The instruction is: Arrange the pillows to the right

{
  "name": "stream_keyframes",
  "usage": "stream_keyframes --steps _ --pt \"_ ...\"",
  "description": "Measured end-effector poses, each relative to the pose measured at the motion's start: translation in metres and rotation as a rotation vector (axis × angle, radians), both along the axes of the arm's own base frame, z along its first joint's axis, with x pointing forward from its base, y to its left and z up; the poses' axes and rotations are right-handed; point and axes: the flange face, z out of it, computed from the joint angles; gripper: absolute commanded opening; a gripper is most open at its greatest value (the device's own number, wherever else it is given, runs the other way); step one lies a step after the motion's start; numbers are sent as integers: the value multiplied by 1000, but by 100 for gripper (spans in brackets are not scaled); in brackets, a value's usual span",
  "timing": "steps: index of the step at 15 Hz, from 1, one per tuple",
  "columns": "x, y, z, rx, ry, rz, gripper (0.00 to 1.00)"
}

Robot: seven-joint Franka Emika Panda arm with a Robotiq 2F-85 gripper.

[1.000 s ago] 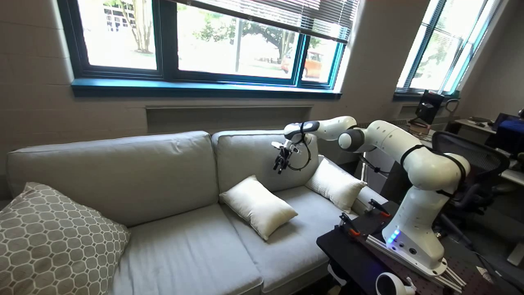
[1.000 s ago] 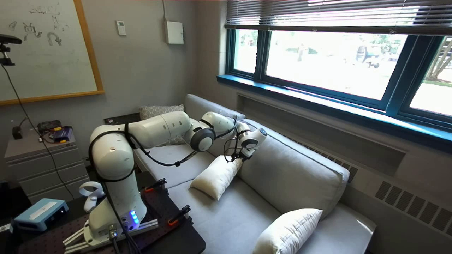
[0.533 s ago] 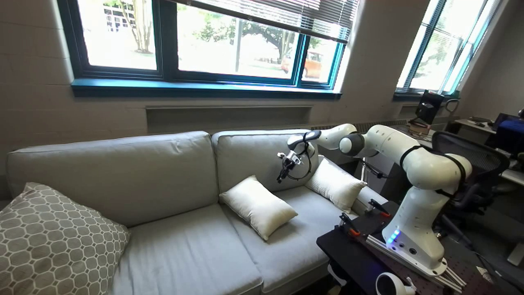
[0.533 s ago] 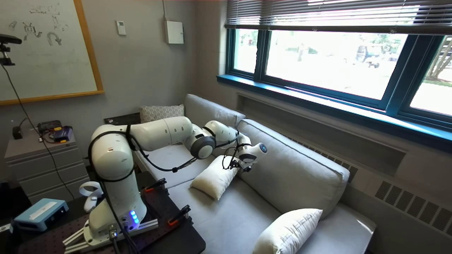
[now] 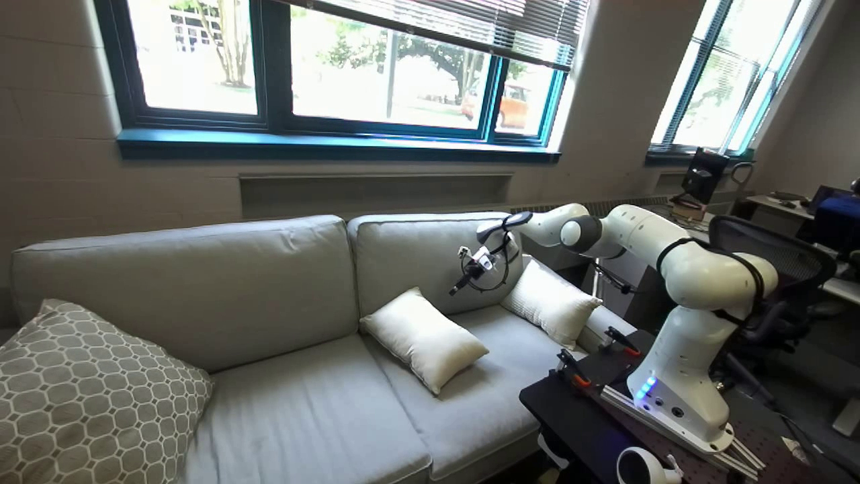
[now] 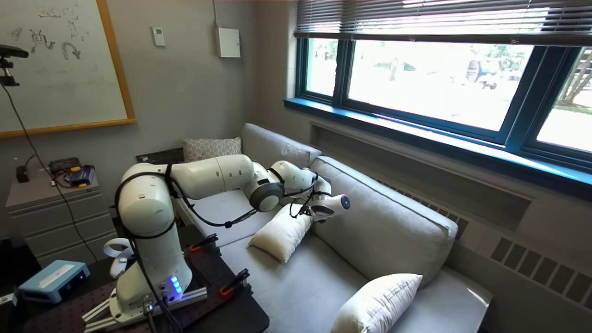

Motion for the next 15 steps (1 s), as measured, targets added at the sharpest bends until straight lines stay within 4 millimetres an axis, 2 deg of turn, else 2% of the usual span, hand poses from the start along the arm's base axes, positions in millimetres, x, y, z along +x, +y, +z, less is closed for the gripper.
stream_keyframes --steps 10,15 --pt "-3 1 -6 -10 50 -47 100" --pt "-17 -8 -30 -25 122 -166 100"
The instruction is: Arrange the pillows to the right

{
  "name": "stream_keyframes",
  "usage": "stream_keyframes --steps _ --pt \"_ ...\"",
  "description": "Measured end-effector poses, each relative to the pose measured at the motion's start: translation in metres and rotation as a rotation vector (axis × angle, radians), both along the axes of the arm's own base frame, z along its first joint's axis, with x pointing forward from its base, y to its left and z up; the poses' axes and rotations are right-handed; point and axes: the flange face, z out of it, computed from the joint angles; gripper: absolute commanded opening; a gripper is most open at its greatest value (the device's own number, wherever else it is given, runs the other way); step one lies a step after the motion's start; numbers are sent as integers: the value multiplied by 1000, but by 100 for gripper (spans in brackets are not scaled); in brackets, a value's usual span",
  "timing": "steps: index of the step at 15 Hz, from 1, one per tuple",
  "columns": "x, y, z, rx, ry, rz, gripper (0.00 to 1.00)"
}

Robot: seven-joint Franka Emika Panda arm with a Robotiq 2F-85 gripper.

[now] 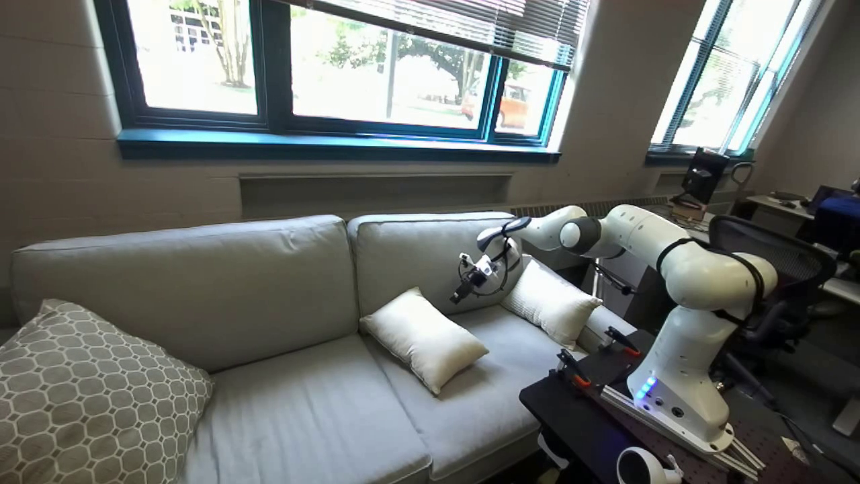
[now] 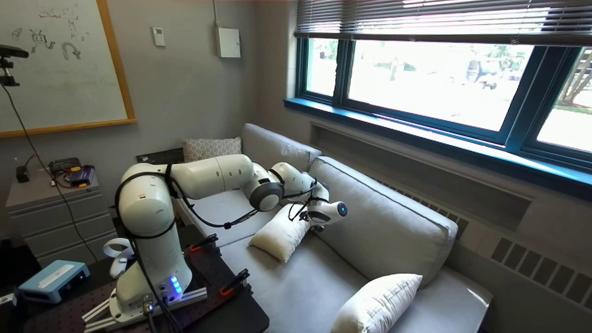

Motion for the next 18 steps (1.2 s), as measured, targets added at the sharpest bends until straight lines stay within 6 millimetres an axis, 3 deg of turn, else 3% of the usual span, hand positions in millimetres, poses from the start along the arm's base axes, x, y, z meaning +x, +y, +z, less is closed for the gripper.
stream_keyframes --steps 4,7,9,14,18 --pt "-26 -20 -34 -59 83 -98 100" --pt "-42 -23 -49 -65 138 -123 100" --pt "-48 -15 -54 -53 169 -115 100" --pt "-69 28 -67 -16 294 -32 100" --pt "-69 29 -67 -24 296 -29 100"
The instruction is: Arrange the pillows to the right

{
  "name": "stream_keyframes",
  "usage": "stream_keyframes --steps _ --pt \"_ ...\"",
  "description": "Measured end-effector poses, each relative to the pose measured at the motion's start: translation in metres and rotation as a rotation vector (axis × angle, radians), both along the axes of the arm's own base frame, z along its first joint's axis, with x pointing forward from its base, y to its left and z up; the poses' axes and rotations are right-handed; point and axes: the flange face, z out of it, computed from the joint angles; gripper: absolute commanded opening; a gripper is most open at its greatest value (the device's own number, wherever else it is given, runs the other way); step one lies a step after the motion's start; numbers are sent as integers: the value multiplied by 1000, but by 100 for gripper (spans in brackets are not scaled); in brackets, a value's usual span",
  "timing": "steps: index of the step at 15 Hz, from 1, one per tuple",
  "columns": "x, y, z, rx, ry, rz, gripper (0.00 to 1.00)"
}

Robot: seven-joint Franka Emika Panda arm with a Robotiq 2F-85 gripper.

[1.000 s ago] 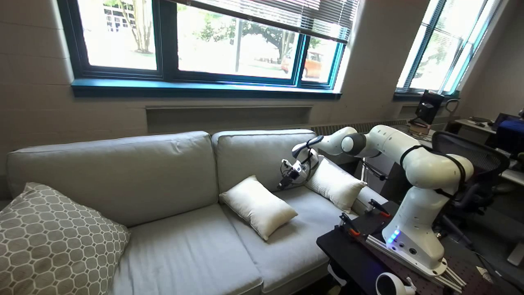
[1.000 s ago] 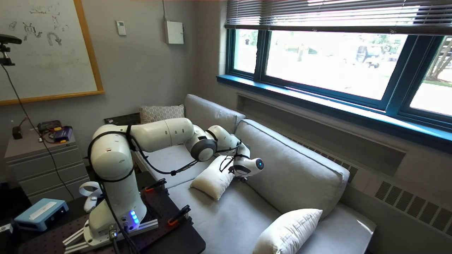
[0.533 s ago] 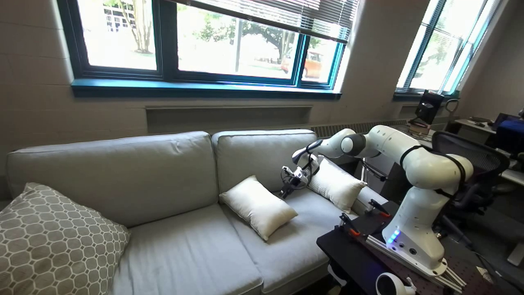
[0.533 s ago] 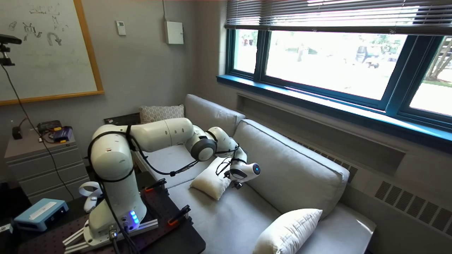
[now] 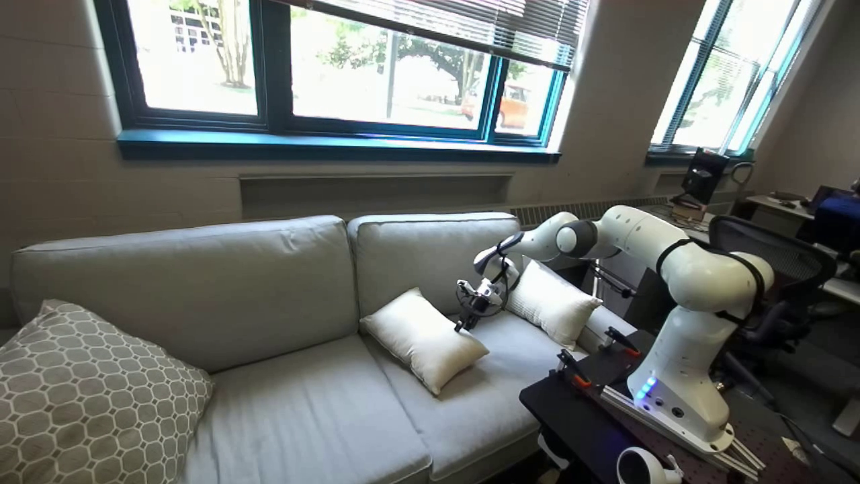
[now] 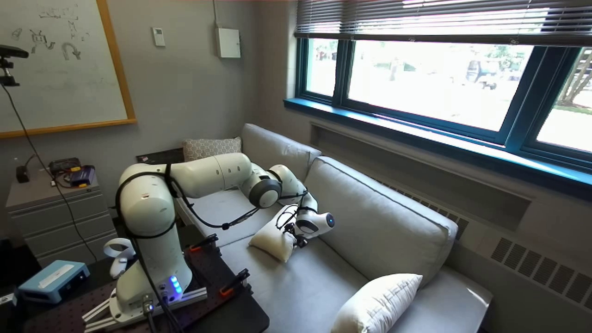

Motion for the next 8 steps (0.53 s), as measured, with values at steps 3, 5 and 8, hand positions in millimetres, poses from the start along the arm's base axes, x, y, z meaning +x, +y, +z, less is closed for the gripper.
stream_keyframes --steps 3,5,8 --pt "0 -2 0 0 0 -3 100" --pt "0 -2 0 -1 0 -2 100" --pt "-2 8 -1 4 7 14 100"
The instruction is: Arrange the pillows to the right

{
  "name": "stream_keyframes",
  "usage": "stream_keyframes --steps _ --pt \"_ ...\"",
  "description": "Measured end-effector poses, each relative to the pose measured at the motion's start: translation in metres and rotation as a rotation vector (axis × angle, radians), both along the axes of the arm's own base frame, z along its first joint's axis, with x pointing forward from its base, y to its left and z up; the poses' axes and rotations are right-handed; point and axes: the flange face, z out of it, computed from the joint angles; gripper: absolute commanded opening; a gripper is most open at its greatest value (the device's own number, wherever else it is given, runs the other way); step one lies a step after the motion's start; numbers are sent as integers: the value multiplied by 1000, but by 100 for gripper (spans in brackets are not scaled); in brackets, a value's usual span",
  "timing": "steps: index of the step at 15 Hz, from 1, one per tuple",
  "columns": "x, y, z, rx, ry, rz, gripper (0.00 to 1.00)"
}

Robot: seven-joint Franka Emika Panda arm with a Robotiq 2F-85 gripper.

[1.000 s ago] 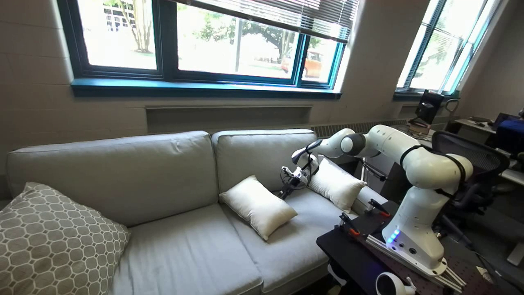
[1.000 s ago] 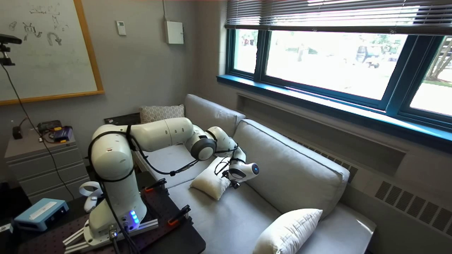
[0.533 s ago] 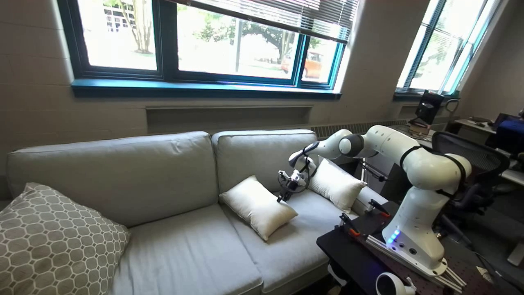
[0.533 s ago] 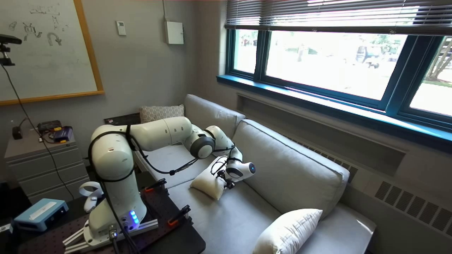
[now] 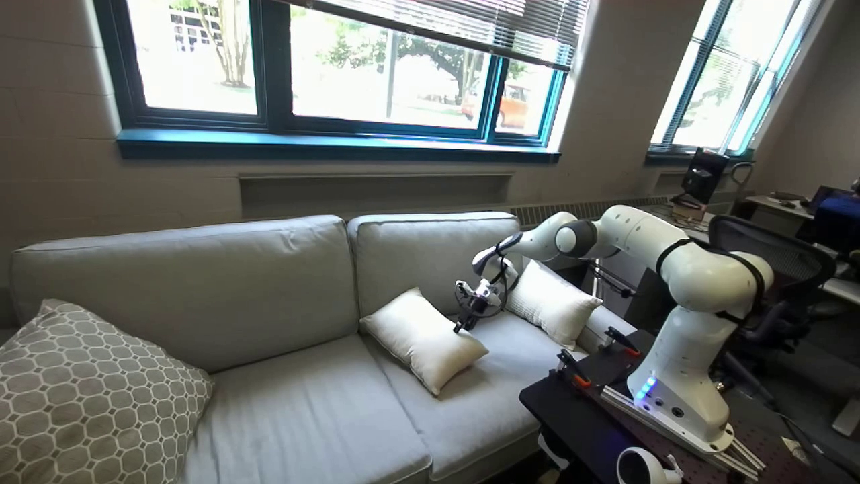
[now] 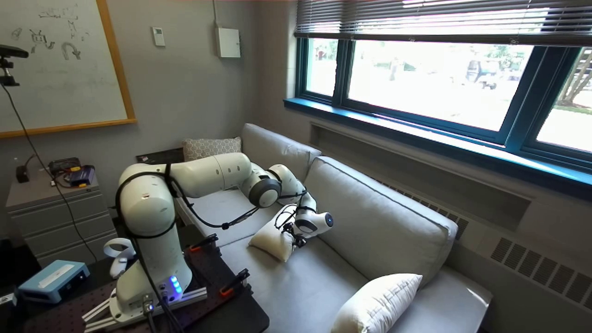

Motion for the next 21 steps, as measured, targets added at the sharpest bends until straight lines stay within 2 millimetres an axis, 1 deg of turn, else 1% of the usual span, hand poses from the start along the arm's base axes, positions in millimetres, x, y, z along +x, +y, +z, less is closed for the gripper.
stream_keyframes --steps 2,4,6,8,10,12,15,16,18,19,20,21 --pt "-5 18 -3 9 14 29 100" --pt "-11 40 -5 20 33 69 100" --pt "-20 66 -8 35 62 124 75" --pt "-28 87 -9 39 88 181 60" --pt "-31 97 -9 31 97 212 44" --pt "-29 98 -6 20 94 223 31" --pt "-21 92 1 4 76 216 8" --pt "-18 90 3 -3 64 209 3" --pt "-11 82 6 -16 36 178 0" --pt "-7 77 7 -20 20 152 0" --pt "-5 71 8 -20 3 122 2" --pt "-4 65 9 -14 -17 89 1"
